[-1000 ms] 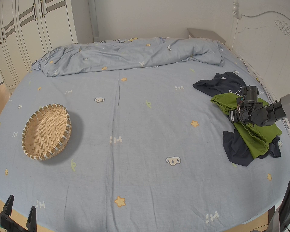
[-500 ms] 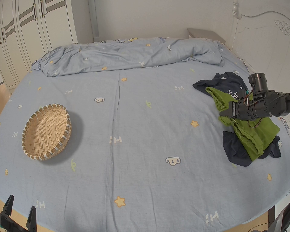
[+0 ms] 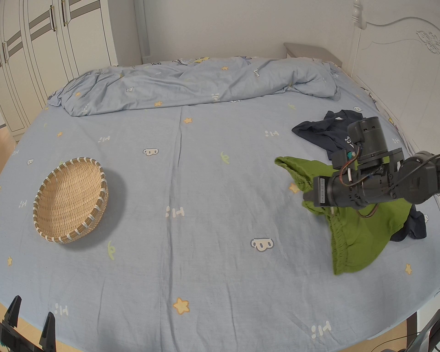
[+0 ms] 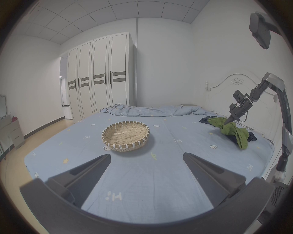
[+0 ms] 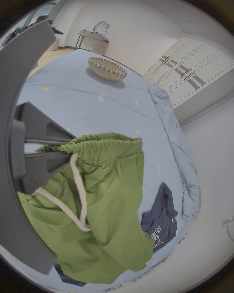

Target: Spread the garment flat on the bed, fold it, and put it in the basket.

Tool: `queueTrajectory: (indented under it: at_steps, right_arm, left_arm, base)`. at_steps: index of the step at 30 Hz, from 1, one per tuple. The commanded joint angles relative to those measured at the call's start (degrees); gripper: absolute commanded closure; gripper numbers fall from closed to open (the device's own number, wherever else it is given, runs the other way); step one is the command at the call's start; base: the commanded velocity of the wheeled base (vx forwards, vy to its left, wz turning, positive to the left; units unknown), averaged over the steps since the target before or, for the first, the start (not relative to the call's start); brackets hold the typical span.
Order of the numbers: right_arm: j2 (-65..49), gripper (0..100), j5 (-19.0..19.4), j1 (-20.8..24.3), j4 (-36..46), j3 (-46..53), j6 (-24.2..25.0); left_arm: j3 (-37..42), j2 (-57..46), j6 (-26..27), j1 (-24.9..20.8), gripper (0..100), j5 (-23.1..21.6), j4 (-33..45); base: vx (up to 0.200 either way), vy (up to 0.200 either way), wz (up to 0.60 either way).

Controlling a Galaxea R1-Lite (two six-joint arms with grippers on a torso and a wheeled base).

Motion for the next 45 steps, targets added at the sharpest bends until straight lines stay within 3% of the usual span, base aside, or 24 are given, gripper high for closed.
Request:
queueTrajectory:
  at_steps: [1, 4, 5, 9, 12, 16, 25, 31, 35, 36, 45]
  right_arm:
    - [4.1, 100, -5.2, 11.0, -11.9, 2.9, 6.1]
    - [5.0, 100, -7.3, 14.4, -18.7, 4.4, 6.5]
    - [5.0, 100, -6.9, 17.1, -20.8, 4.7, 6.9]
    - [4.6, 100, -5.1, 20.0, -20.9, 3.6, 9.4]
    - [4.6, 100, -3.4, 24.3, -20.5, -2.9, 19.6]
    - [4.6, 100, -3.5, 27.4, -20.8, -4.3, 20.3]
    - [4.6, 100, -2.2, 25.2, -22.7, -3.7, 21.3]
    - [8.3, 100, -2.9, 24.5, -22.7, -3.6, 19.2]
    - [11.6, 100, -2.9, 23.6, -22.8, -4.3, 15.2]
    - [12.1, 0, -2.8, 23.4, -22.8, -4.9, 14.2]
    - [15.1, 0, -2.4, 23.8, -22.7, -6.5, 9.1]
  left_arm:
    - [0.9, -0.9, 0.0, 0.0, 0, 0.0, 0.0]
    - [0.9, -0.9, 0.0, 0.0, 0, 0.0, 0.0]
    - [0.9, -0.9, 0.0, 0.0, 0, 0.0, 0.0]
    - [0.9, -0.9, 0.0, 0.0, 0, 0.0, 0.0]
    - [0.9, -0.9, 0.0, 0.0, 0, 0.0, 0.0]
    - [0.9, -0.9, 0.0, 0.0, 0, 0.0, 0.0]
    - [0.9, -0.9, 0.0, 0.0, 0, 0.0, 0.0]
    - [0.9, -0.9, 0.0, 0.0, 0, 0.0, 0.0]
    - [0.9, -0.9, 0.0, 0.0, 0, 0.0, 0.0]
    - [0.9, -0.9, 0.0, 0.0, 0, 0.0, 0.0]
    - [0.9, -0.9, 0.0, 0.0, 0, 0.0, 0.0]
  base:
    - [0.000, 0.000, 0.00]
    - [0.000, 0.000, 0.00]
    - [0.000, 0.000, 0.00]
    - [0.000, 0.000, 0.00]
    - [0.000, 0.000, 0.00]
    - [0.000, 0.000, 0.00]
    - [0.000, 0.000, 0.00]
    - [0.000, 0.000, 0.00]
    - [0.000, 0.000, 0.00]
    - [0.000, 0.000, 0.00]
    - [0.000, 0.000, 0.00]
